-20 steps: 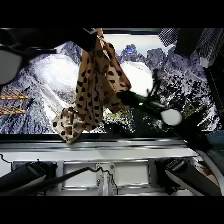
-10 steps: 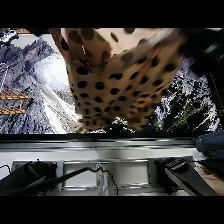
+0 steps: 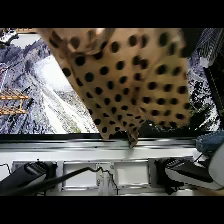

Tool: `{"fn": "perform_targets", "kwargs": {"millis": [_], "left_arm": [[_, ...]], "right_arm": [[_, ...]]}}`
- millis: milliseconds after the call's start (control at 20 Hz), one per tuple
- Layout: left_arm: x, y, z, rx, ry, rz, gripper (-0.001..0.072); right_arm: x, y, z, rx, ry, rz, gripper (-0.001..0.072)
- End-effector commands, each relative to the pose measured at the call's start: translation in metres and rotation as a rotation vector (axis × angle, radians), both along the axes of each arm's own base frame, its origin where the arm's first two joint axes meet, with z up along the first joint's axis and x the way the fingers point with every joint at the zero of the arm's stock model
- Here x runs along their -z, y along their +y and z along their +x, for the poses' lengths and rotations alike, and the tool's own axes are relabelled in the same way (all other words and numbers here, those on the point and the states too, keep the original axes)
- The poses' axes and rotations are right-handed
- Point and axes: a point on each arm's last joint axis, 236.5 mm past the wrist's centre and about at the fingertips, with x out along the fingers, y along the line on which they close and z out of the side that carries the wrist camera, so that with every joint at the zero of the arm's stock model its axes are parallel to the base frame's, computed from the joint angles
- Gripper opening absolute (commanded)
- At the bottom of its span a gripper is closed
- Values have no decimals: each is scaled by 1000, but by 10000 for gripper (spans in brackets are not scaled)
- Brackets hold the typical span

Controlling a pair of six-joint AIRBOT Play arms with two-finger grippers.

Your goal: Fold the clothes and pants, and hang the long-sleeved shirts on hangers.

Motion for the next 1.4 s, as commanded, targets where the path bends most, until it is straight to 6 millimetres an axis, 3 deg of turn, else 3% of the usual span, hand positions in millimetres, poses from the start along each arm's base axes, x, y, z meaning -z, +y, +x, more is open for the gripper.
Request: {"fn": "perform_targets", "kwargs": {"millis": [0, 150, 300, 500, 700, 750, 850, 900, 1000, 1100, 1200, 1350], "left_arm": [[113, 61, 3, -234, 334, 33, 9], [192, 53, -7, -217, 509, 67, 9], [250, 76, -28, -299, 603, 127, 10], [292, 82, -48, -365, 598, 7, 10], [293, 77, -43, -345, 573, -17, 17], [293, 76, -42, -344, 571, -17, 67], [290, 77, -43, -345, 565, -21, 378], [286, 82, -45, -357, 556, -20, 419], [276, 109, -54, -431, 545, -26, 422], [275, 151, -72, -568, 573, -54, 422], [283, 193, -111, -736, 682, -39, 422], [285, 235, -158, -823, 833, 62, 422]], "right_arm": [[97, 50, -7, -197, 225, -156, 21], [173, 69, -26, -311, 385, -349, 21], [242, 71, -52, -434, 575, -523, 21], [287, 77, -63, -504, 712, -591, 21], [305, 90, -56, -504, 732, -586, 21], [306, 94, -52, -494, 723, -575, 21], [305, 101, -41, -466, 699, -544, 21], [304, 104, -34, -449, 685, -525, 21], [302, 108, -25, -427, 666, -500, 21], [300, 110, -27, -434, 668, -491, 21], [300, 110, -28, -440, 670, -489, 21], [300, 110, -28, -441, 670, -492, 21]]}}
